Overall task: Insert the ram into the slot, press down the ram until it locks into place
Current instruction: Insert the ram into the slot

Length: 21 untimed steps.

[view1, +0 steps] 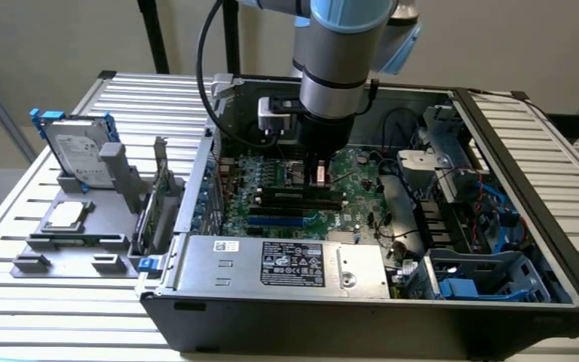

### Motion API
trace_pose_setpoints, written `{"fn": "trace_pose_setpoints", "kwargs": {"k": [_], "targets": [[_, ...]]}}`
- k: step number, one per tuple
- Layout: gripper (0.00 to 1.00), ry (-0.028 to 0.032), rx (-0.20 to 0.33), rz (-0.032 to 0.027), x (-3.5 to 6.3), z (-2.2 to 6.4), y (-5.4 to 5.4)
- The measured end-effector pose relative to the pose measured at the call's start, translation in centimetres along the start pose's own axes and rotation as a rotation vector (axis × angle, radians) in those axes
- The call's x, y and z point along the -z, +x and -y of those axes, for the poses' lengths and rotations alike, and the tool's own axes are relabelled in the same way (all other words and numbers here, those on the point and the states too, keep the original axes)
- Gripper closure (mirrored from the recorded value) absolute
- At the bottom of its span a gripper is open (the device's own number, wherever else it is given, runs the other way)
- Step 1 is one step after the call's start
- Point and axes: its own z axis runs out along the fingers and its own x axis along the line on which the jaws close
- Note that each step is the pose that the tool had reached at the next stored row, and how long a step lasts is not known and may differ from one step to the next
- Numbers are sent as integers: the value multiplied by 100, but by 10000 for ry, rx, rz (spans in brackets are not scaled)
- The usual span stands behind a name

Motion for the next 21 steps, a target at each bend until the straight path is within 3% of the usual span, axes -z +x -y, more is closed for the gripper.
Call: {"fn": "trace_pose_setpoints", "kwargs": {"k": [21], "targets": [[87, 82, -90, 3, -42, -11, -5]]}}
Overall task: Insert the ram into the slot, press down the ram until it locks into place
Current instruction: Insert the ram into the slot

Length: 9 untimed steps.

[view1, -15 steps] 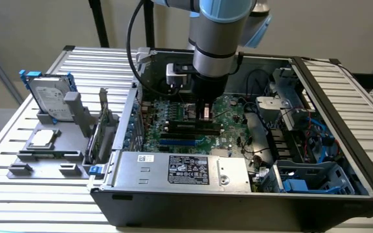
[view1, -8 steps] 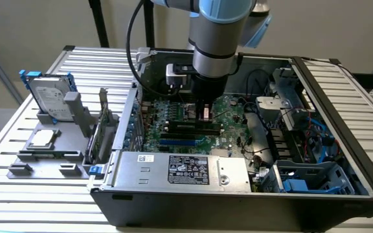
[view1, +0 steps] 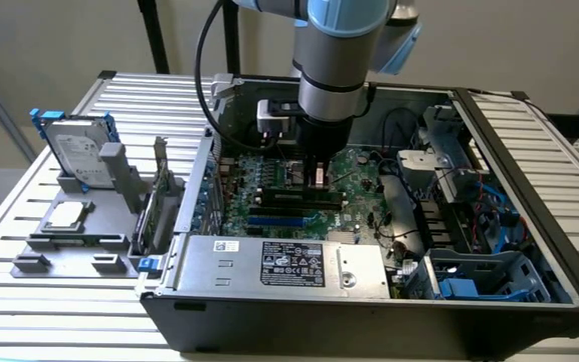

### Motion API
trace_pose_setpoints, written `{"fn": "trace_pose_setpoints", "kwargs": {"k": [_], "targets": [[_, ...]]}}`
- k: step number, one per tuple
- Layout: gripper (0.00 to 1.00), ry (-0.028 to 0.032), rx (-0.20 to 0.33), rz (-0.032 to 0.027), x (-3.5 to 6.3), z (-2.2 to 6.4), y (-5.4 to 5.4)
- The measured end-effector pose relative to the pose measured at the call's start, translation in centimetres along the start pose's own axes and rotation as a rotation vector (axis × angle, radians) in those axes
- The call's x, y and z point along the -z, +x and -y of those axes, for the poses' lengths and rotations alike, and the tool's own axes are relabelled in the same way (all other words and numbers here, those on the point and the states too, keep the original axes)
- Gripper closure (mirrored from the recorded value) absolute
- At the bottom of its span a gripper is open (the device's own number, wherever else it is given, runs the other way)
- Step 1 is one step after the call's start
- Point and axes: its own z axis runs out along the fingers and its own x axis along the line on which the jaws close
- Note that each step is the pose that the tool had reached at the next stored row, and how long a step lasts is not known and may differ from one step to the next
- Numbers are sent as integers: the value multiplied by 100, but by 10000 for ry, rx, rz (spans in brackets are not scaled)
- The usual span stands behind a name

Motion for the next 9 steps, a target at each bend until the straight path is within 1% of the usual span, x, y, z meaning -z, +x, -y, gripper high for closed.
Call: {"fn": "trace_pose_setpoints", "kwargs": {"k": [5, 9], "targets": [[87, 19, 1, -5, -4, -8, 0], [87, 30, 3, -22, -5, -8, 0]]}}
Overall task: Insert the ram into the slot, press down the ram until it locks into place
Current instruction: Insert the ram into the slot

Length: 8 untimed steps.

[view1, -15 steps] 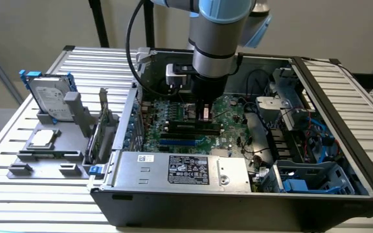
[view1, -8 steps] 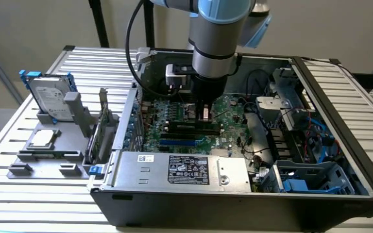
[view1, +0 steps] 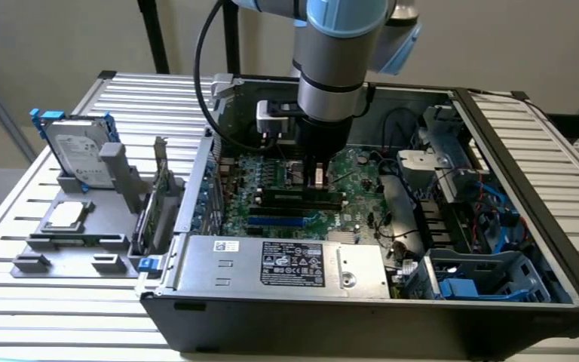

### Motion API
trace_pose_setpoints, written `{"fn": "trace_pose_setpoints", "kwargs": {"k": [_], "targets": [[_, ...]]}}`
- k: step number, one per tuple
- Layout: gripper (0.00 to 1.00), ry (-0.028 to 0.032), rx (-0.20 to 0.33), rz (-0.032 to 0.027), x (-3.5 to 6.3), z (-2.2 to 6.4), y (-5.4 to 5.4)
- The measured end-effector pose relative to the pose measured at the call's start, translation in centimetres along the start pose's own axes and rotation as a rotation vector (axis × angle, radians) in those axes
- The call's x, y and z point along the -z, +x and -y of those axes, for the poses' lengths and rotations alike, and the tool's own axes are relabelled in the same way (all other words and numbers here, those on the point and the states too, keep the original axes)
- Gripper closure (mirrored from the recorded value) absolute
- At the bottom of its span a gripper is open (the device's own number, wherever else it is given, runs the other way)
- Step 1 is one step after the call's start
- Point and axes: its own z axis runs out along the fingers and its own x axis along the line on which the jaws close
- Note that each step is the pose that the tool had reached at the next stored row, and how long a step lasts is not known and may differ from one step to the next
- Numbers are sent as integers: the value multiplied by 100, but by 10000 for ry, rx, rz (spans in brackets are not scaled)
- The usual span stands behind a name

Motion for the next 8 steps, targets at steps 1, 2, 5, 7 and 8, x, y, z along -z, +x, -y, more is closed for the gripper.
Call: {"fn": "trace_pose_setpoints", "kwargs": {"k": [1, 2, 5, 7, 8], "targets": [[87, 3, 0, -3, 0, 0, 0], [87, 6, 1, -4, -1, 0, 0], [87, 19, 3, -6, -3, 0, 0], [87, 28, 7, -6, -6, 0, 0], [87, 31, 8, -6, -7, -1, 0]]}}
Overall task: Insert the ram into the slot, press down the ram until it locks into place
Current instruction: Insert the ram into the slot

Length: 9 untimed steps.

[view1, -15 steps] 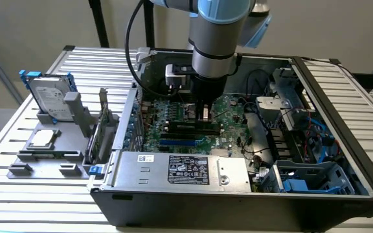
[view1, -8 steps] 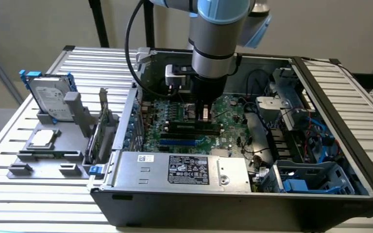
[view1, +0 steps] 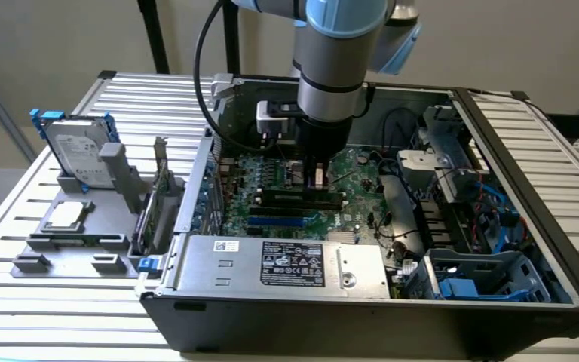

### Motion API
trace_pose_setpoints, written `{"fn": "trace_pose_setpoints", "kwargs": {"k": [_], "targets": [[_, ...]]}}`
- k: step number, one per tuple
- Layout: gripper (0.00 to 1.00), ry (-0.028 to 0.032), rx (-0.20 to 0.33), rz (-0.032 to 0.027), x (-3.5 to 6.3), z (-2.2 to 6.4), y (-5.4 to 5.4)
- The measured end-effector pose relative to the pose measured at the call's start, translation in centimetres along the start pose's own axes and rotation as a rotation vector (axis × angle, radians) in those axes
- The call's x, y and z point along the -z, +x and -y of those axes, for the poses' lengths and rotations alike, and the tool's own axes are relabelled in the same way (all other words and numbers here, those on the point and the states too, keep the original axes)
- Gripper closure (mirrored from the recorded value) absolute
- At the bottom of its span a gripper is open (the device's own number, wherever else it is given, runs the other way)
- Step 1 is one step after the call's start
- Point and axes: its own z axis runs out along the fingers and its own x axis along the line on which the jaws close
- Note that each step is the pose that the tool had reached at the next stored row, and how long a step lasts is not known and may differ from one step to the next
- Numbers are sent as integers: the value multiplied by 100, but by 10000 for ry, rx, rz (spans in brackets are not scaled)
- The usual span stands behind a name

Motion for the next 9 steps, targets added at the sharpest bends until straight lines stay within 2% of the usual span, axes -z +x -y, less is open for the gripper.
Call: {"fn": "trace_pose_setpoints", "kwargs": {"k": [9], "targets": [[87, 16, 60, 1, -8, -14, -3]]}}
